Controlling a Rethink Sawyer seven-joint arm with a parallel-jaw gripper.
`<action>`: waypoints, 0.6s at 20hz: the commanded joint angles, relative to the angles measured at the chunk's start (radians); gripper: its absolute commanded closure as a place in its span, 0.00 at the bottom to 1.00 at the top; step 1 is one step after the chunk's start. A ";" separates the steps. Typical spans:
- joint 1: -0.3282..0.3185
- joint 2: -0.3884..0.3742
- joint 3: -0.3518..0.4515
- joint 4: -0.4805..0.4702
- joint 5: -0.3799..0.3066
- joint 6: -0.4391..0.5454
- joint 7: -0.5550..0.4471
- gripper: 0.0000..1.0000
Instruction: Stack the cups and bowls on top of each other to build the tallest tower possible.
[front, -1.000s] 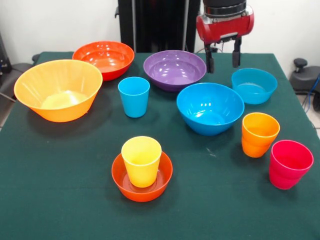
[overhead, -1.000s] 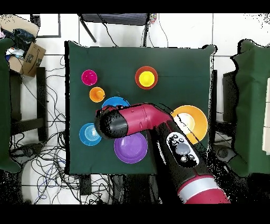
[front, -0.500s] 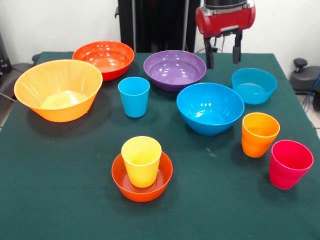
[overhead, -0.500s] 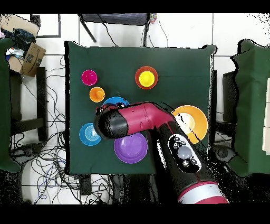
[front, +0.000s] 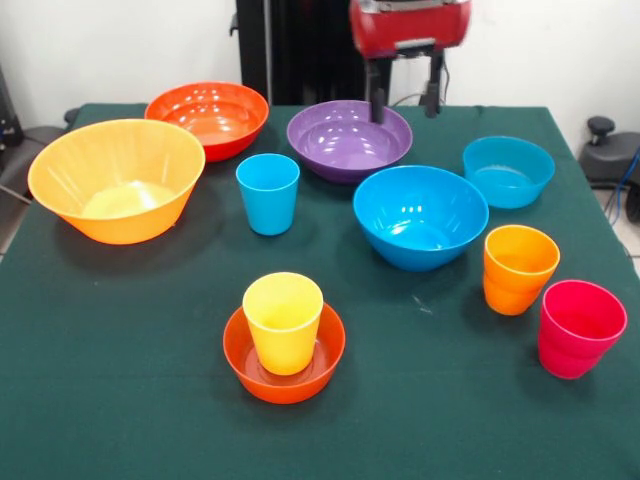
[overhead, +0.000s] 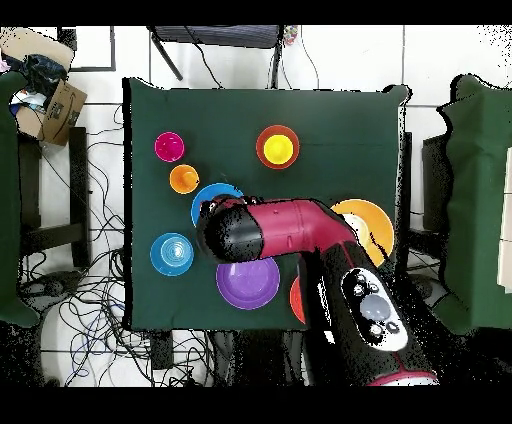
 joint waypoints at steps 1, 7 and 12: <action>0.019 0.022 -0.199 0.023 0.055 0.034 0.281 0.00; 0.036 0.109 -0.303 -0.066 0.090 -0.014 0.356 0.00; -0.001 0.177 -0.329 -0.112 0.101 -0.052 0.370 0.00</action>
